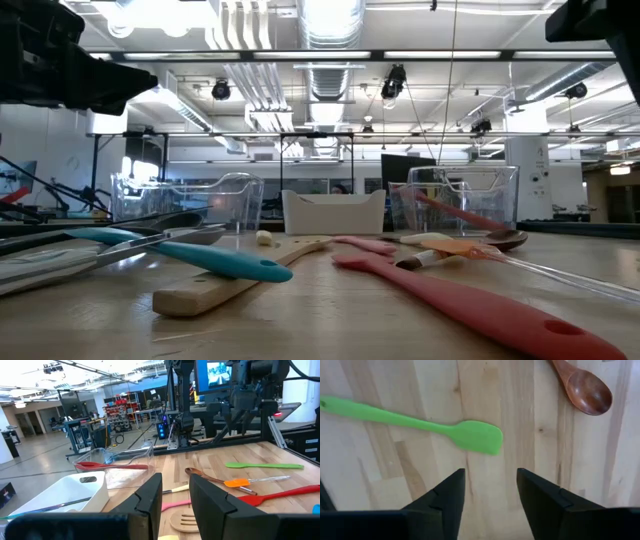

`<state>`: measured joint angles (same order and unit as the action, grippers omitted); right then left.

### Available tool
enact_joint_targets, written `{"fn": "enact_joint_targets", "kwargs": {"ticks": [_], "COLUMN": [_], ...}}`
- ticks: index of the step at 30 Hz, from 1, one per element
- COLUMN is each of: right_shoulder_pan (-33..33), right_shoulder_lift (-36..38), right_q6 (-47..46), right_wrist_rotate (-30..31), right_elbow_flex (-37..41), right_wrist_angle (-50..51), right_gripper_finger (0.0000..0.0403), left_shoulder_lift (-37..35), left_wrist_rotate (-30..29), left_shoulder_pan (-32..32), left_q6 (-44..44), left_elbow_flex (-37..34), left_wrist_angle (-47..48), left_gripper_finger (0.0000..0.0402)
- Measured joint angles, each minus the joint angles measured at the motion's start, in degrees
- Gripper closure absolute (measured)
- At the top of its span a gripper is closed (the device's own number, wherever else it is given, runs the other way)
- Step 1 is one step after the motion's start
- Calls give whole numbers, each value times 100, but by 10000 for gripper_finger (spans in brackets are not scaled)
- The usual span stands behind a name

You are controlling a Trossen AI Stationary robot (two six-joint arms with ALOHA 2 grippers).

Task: Pick & Place Kitchen Items
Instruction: Put the green spatula into the left transparent bin

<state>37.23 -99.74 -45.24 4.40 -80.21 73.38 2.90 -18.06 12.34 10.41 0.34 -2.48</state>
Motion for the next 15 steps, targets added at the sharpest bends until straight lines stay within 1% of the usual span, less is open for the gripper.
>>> {"fn": "enact_joint_targets", "kwargs": {"ticks": [4, 9, 12, 13, 15], "right_shoulder_pan": [-9, -11, -15, -24, -28], "right_shoulder_lift": [-85, -251, -332, -342, -352], "right_q6": [378, 746, 1204, 1244, 1016], "right_wrist_rotate": [9, 96, 426, 549, 777], "right_elbow_flex": [64, 121, 127, 125, 127], "right_wrist_angle": [-43, -294, -337, -364, -525], "right_gripper_finger": [200, 178, 170, 168, 165], "left_shoulder_lift": [2, 2, 9, 9, 13], "left_wrist_rotate": [0, -2, -2, -2, -2], "left_shoulder_pan": [1, 0, 0, 1, 0], "left_q6": [9, 12, 11, 11, 11], "left_elbow_flex": [0, 0, 0, 0, 0], "left_wrist_angle": [-2, -2, -2, -2, -4], "left_gripper_finger": [300, 300, 300, 300, 300]}}
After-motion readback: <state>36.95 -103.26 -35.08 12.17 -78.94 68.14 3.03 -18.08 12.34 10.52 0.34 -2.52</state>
